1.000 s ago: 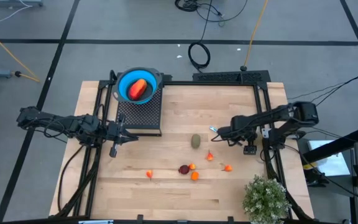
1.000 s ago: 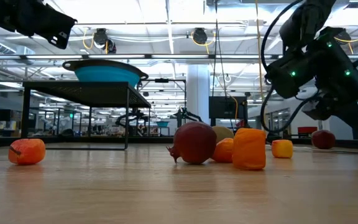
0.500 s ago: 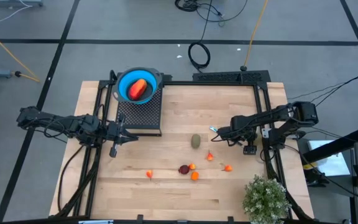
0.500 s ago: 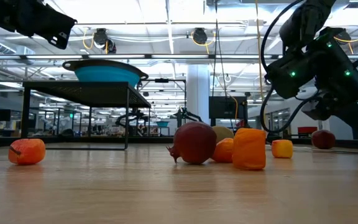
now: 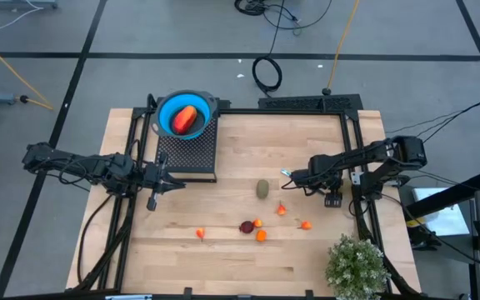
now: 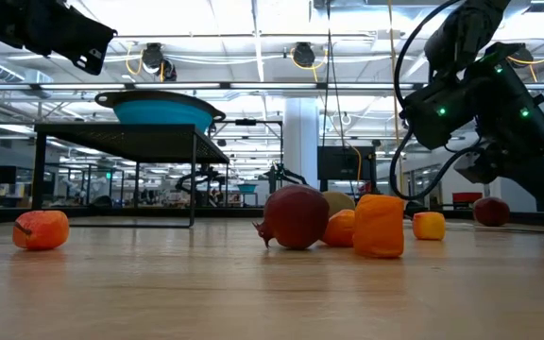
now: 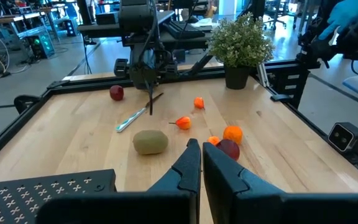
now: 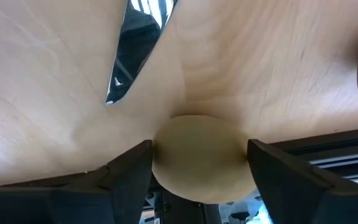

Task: Pick & Place Fruit
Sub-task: Put the brown kiwi into the blue strainer bowl on the shelf

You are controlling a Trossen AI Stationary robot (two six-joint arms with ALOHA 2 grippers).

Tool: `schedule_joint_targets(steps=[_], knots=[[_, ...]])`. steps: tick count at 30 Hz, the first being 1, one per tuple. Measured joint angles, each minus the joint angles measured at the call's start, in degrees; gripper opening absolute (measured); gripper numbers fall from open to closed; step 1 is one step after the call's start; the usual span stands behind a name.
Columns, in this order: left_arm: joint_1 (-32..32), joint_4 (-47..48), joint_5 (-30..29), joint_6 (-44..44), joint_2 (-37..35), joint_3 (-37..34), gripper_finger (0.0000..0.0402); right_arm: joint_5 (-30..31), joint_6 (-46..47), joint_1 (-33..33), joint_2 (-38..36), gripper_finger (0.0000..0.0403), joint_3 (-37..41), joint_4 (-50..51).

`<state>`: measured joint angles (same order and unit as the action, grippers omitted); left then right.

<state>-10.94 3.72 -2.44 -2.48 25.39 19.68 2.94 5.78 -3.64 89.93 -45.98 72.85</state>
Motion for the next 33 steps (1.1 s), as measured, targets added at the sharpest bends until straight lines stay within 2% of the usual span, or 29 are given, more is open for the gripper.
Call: schedule_joint_targets(steps=[16,26,33], knots=[[0.0,0.6,0.0,0.0,0.0,0.0,0.0019,0.0,2.4,0.0,0.0,0.0231,0.0,1.4],[0.0,0.5,0.0,0.0,0.0,0.0,0.0019,0.0,2.5,0.0,0.0,0.0162,-0.1,1.2],[0.0,0.5,0.0,0.0,0.0,0.0,0.0019,0.0,2.3,0.0,0.0,0.0142,-0.1,0.9]])
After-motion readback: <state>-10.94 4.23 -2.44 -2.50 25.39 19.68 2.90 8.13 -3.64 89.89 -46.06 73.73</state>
